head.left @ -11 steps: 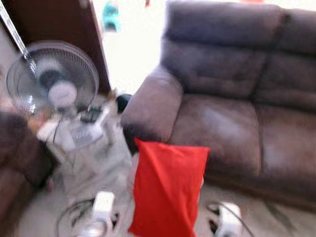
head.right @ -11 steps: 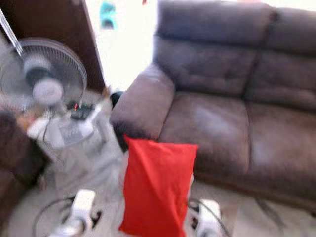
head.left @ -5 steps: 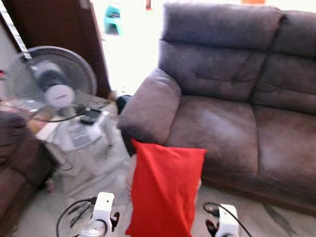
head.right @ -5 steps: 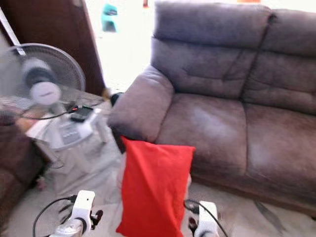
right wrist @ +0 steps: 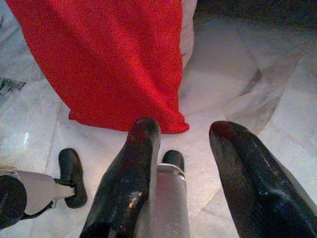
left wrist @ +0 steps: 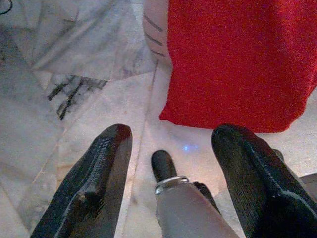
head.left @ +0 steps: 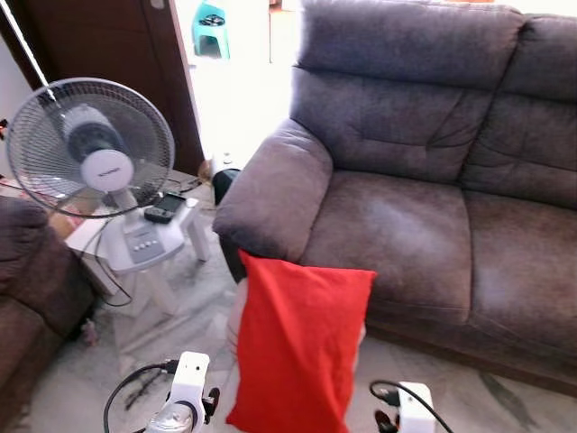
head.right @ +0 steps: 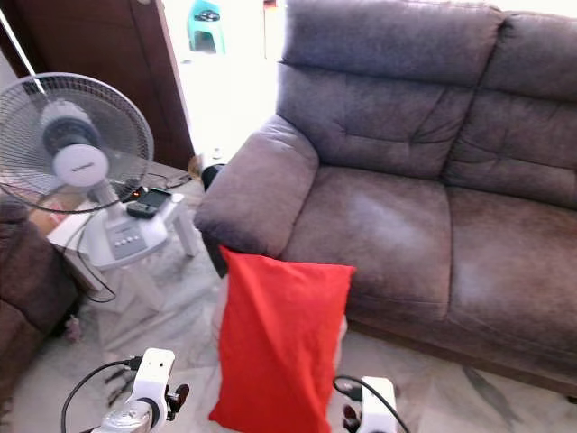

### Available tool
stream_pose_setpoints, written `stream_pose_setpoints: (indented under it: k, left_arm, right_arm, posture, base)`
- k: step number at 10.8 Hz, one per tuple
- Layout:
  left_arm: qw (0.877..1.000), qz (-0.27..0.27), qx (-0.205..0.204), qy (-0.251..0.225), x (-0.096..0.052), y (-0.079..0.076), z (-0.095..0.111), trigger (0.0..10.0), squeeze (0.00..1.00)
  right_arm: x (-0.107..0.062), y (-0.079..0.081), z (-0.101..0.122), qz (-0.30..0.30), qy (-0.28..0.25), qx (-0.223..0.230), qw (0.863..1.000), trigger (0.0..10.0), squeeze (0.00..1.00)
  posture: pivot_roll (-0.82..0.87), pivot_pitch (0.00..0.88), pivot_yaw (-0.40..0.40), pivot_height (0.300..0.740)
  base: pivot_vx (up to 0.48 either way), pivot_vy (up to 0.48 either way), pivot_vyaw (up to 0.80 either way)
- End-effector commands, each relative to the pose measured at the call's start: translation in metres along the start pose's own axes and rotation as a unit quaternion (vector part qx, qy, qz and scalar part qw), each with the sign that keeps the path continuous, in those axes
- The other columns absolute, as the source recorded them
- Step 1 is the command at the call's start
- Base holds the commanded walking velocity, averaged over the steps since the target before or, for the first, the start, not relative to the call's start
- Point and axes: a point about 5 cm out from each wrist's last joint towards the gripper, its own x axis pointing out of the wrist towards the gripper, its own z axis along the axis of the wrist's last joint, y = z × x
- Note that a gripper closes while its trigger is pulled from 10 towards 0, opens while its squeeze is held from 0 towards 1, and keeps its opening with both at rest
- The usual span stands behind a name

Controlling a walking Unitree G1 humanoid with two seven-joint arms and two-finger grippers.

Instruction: Move the pillow to the sofa from floor

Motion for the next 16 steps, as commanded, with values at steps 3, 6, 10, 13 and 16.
stream_pose_setpoints:
  k: [3, 6, 10, 13, 16]
  left_arm:
    - [1.000, -0.005, 0.013, 0.011, -0.001, -0.004, -0.005, 10.0, 0.00]
    - [1.000, -0.005, 0.012, 0.012, -0.001, -0.004, -0.005, 10.0, 0.00]
    - [1.000, -0.003, 0.010, 0.012, -0.001, -0.003, -0.005, 10.0, 0.00]
    - [1.000, -0.001, 0.005, 0.007, 0.000, -0.001, -0.003, 10.0, 0.00]
    - [1.000, -0.001, 0.007, 0.005, 0.000, -0.001, -0.002, 10.0, 0.00]
  right_arm:
    - [0.003, 0.001, 0.013, 0.000, -0.010, -0.016, 1.000, 10.0, 0.00]
    - [0.002, -0.002, 0.012, -0.001, -0.015, -0.009, 1.000, 10.0, 0.00]
    - [0.001, -0.001, 0.005, 0.000, -0.012, -0.009, 1.000, 10.0, 0.00]
    - [0.000, -0.001, 0.003, 0.000, -0.015, -0.003, 1.000, 10.0, 0.00]
    - [0.001, -0.001, 0.006, 0.001, -0.015, -0.015, 1.000, 10.0, 0.00]
  posture:
    - [-0.01, 0.000, -0.008, 0.740]
    - [-0.01, 0.000, -0.008, 0.740]
    - [-0.01, 0.000, -0.009, 0.740]
    - [-0.01, 0.000, -0.010, 0.740]
    - [-0.01, 0.000, -0.012, 0.740]
  base:
    - [0.000, -0.325, 0.20]
    - [0.000, -0.333, 0.27]
    - [0.000, -0.254, 0.40]
    - [0.000, 0.000, 0.00]
    - [0.000, 0.000, 0.00]
